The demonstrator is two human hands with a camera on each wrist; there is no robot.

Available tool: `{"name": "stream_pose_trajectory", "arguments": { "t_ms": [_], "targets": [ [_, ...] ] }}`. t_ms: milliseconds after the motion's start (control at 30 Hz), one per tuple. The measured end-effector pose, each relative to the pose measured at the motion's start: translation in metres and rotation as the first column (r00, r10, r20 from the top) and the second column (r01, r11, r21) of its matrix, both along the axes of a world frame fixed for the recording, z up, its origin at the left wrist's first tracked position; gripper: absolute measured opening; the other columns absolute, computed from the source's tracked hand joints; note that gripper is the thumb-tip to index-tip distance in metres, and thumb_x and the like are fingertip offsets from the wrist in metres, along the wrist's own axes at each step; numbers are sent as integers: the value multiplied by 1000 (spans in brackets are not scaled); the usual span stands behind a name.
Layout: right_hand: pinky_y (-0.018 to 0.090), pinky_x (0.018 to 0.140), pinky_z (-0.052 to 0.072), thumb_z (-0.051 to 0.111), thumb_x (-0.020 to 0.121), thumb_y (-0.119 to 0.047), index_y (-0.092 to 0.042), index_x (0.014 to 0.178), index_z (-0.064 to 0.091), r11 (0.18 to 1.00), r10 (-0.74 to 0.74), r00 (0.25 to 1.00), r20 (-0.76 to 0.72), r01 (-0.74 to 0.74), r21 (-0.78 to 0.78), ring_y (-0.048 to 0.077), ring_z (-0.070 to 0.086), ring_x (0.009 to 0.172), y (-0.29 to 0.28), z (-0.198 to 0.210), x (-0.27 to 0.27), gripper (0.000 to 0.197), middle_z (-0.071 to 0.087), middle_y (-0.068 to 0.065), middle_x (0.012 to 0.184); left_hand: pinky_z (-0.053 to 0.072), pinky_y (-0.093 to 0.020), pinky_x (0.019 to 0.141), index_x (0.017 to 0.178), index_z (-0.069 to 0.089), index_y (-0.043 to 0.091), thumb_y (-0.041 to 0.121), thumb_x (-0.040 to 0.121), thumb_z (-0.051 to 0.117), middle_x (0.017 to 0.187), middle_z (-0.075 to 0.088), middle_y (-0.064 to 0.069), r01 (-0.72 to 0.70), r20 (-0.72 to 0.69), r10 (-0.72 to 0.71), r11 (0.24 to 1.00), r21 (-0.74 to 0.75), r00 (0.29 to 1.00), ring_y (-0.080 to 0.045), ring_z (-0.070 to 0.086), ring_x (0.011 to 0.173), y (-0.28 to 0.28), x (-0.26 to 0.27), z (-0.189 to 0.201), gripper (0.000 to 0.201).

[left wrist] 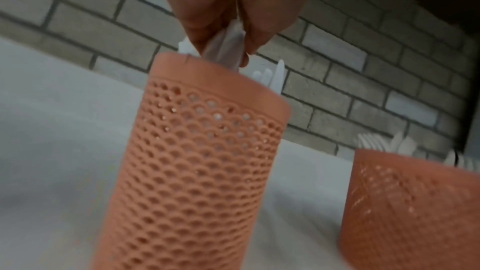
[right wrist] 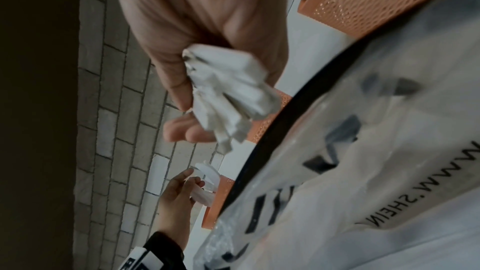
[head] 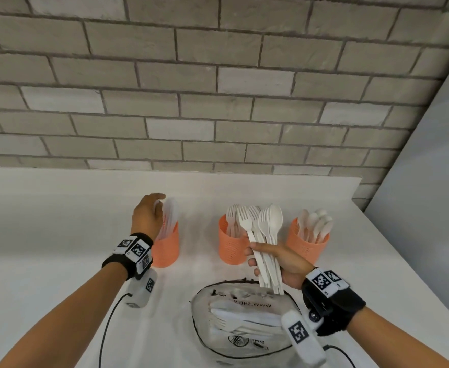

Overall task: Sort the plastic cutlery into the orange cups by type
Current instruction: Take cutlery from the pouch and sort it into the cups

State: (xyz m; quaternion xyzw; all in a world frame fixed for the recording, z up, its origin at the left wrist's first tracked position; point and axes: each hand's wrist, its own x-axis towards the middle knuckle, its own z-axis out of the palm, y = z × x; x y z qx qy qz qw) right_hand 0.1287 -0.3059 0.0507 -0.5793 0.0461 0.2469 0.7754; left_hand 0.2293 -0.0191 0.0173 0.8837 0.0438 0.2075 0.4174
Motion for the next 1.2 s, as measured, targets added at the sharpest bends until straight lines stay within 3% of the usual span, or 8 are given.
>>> {"name": "stream_pose_trajectory", "arguments": {
  "t_ms": [267,433,533,633,867,967,1067,1200],
  "targets": [
    [22,47,52,50,93,-12,-4,96,55,1000,3,1000,5,-3,28,9,62,51,5,2,-4,10,68,0,62,29,-42,108,139,40,1,16,97,41,137,46,-22,-7,19,1,955,296,1000,-36,32,132,-7,-15,15,44],
    [21,48,51,55,88,-14,-12,89,63,996,-2,1000,11,1,85,8,59,51,18,11,-6,8,65,-1,67,46,-25,83,121,59,2,9,95,44,112,63,-17,149,198,-143,989,-16,970,-23,57,100,-45,-47,61,31],
    [19,45,45,61,73,-16,-19,73,70,979,74,995,72,-86,184,6,52,47,28,21,-12,10,57,-3,62,44,-23,69,107,63,5,13,96,44,89,68,-7,347,-98,-374,912,-220,922,-17,58,81,-73,-71,81,24],
    [20,46,48,56,82,-14,-11,87,61,988,50,997,57,-57,143,8,56,47,33,21,-15,8,61,-1,61,43,-24,62,91,63,13,33,95,47,81,65,2,343,-327,-500,833,-435,802,-13,56,71,-92,-91,82,25],
    [23,50,52,52,93,-20,-2,119,52,997,71,994,77,-71,-6,11,63,58,39,7,-21,31,68,3,75,40,-15,44,70,53,13,22,85,65,67,59,0,169,-298,-375,825,-539,878,-10,52,54,-110,-104,63,22],
    [24,49,53,52,94,-19,-3,113,55,997,26,993,117,-18,-73,13,64,57,40,4,-27,25,66,7,76,46,-20,51,74,46,13,17,89,59,70,60,-4,93,-276,-311,798,-595,909,-13,56,57,-113,-106,61,20],
    [25,47,53,51,94,-15,-1,115,53,989,-69,989,128,85,-121,15,64,55,40,-1,-30,26,63,12,78,54,-22,48,85,46,8,8,92,49,62,65,-6,29,-200,-290,628,-778,936,-12,63,48,-115,-109,64,7],
    [23,42,51,50,95,-12,-11,90,53,973,-143,979,147,167,-160,11,58,42,38,-4,-37,6,57,9,69,36,-15,33,70,43,9,6,91,47,47,43,-2,4,-199,-286,580,-815,937,-7,42,28,-118,-107,65,22]
  ]
}}
